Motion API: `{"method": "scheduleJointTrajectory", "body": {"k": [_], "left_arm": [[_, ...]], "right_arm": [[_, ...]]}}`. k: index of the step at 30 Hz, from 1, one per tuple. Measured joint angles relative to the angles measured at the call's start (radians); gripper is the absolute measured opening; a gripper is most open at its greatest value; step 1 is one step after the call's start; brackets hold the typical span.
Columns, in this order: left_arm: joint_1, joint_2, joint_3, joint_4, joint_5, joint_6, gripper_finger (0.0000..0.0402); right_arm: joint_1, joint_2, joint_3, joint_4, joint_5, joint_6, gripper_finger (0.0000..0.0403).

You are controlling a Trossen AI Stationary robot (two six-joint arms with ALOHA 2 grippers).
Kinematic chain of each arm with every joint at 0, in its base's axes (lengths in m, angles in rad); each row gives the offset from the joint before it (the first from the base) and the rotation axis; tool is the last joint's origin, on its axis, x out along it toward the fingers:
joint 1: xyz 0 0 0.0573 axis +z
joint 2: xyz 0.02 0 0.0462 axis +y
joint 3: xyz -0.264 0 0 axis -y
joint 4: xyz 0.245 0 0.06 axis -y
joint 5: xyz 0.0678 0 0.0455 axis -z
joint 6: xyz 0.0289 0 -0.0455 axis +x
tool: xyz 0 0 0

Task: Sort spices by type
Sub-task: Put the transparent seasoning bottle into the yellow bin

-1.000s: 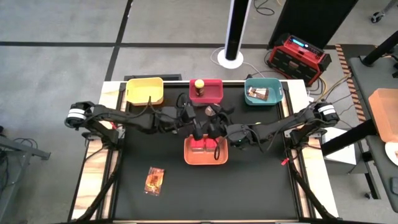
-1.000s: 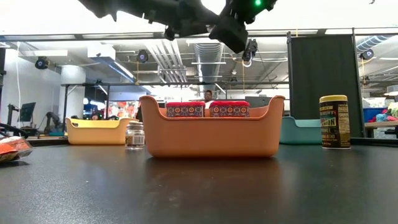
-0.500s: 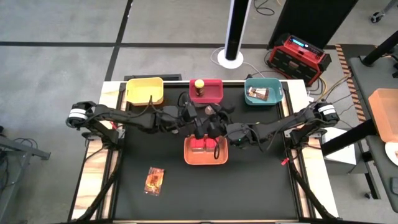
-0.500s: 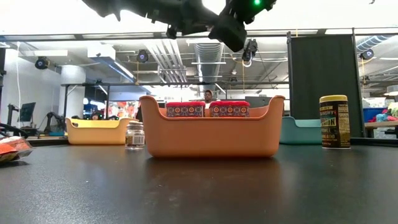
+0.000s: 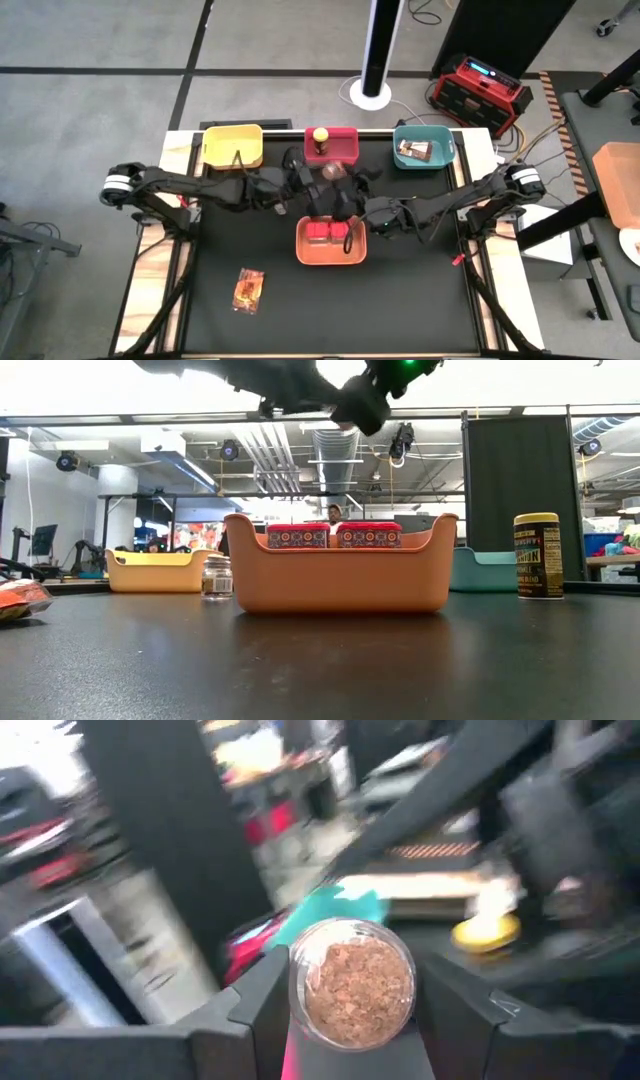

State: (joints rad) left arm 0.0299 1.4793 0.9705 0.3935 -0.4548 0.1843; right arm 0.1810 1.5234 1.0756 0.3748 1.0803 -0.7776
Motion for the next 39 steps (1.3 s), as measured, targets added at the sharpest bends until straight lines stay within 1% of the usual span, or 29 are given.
{"method": "scheduleJointTrajectory", "body": {"k": [3, 5, 8, 12, 13, 14, 16, 18, 20, 21, 23, 25, 27, 32, 37, 39], "left_arm": [[0.049, -0.049, 0.019, -0.152, -0.03, 0.001, 0.0154], [0.085, -0.08, 0.043, -0.264, -0.025, -0.005, 0.0154], [0.159, -0.118, 0.091, -0.435, -0.022, -0.018, 0.0154], [0.313, -0.137, 0.183, -0.745, -0.023, -0.065, 0.0154], [0.36, -0.138, 0.208, -0.824, 0.0, -0.082, 0.0154], [0.41, -0.139, 0.229, -0.898, 0.045, -0.1, 0.0154], [0.523, -0.138, 0.258, -1.014, 0.161, -0.116, 0.0154], [0.64, -0.134, 0.263, -1.086, 0.276, -0.119, 0.0154], [0.752, -0.133, 0.25, -1.102, 0.37, -0.12, 0.0154], [0.802, -0.133, 0.239, -1.103, 0.395, -0.125, 0.0154], [0.878, -0.133, 0.215, -1.109, 0.414, -0.136, 0.0154], [0.924, -0.133, 0.196, -1.109, 0.418, -0.14, 0.0154], [0.945, -0.133, 0.18, -1.107, 0.419, -0.136, 0.0154], [0.945, -0.132, 0.154, -1.115, 0.419, -0.099, 0.0154], [0.967, -0.132, 0.105, -1.098, 0.414, -0.095, 0.0154], [0.978, -0.132, 0.076, -1.107, 0.413, -0.115, 0.0154]], "right_arm": [[0.0, -0.016, 0.018, 0.011, 0.047, 0.026, 0.0309], [0.0, -0.018, 0.027, 0.007, 0.065, 0.028, 0.0331], [0.0, -0.016, 0.044, -0.002, 0.085, 0.028, 0.0346], [0.0, -0.021, 0.061, -0.001, 0.109, 0.054, 0.0348], [0.0, -0.021, 0.063, -0.002, 0.108, 0.062, 0.0346], [0.0, -0.021, 0.064, -0.004, 0.108, 0.074, 0.0344], [0.0, -0.021, 0.063, -0.005, 0.109, 0.083, 0.0338], [0.0, -0.021, 0.063, -0.015, 0.109, 0.091, 0.0332], [0.0, -0.021, 0.063, -0.04, 0.109, 0.111, 0.0326], [0.0, -0.021, 0.063, -0.05, 0.107, 0.127, 0.0324], [0.0, -0.021, 0.063, -0.078, 0.1, 0.16, 0.0319], [0.0, -0.021, 0.062, -0.1, 0.097, 0.179, 0.0315], [0.0, -0.021, 0.062, -0.118, 0.094, 0.191, 0.0312], [0.0, -0.021, 0.061, -0.133, 0.091, 0.204, 0.0307], [0.0, -0.021, 0.059, -0.138, 0.091, 0.211, 0.0303], [0.0, -0.021, 0.058, -0.145, 0.091, 0.222, 0.0301]]}}
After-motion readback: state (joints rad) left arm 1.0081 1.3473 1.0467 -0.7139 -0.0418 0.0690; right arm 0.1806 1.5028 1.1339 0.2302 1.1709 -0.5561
